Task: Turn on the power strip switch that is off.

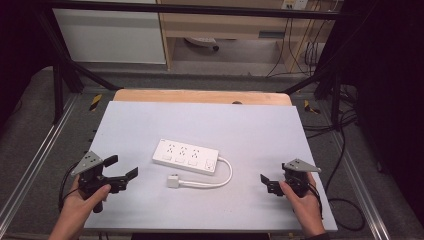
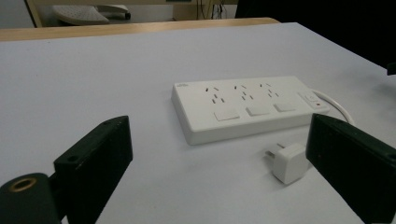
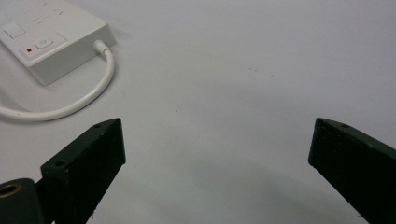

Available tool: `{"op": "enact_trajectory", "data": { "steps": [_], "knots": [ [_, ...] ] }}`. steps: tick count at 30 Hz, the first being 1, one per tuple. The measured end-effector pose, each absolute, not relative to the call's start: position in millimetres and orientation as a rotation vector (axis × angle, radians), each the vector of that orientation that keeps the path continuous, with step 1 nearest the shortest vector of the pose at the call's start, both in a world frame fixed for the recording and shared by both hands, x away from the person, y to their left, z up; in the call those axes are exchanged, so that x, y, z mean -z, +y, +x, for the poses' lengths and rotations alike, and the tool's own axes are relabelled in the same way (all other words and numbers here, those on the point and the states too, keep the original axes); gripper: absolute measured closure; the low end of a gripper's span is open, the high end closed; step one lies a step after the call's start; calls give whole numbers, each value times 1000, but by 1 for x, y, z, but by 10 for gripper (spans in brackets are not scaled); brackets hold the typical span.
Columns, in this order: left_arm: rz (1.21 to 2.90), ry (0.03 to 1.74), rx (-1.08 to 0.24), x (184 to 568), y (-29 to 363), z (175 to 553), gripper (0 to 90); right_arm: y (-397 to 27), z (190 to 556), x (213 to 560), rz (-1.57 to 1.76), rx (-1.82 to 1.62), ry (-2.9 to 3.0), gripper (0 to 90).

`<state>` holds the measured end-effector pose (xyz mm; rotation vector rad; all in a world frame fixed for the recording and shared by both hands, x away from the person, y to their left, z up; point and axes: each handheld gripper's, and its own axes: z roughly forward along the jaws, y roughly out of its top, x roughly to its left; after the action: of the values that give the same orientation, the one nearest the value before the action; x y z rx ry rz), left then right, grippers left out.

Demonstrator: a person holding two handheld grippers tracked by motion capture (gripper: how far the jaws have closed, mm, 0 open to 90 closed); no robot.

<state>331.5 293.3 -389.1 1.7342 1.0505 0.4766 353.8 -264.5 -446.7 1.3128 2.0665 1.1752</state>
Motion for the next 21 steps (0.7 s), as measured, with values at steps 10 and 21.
{"op": "enact_trajectory", "data": {
  "steps": [10, 21],
  "knots": [
    [1741, 1033, -478, 378, 285, 338, 71, -265, 353, 446, 1318, -1176, 2047, 42],
    [1731, 1023, -491, 367, 274, 349, 79, -261, 352, 447, 1303, -1165, 2064, 41]
  ]
}}
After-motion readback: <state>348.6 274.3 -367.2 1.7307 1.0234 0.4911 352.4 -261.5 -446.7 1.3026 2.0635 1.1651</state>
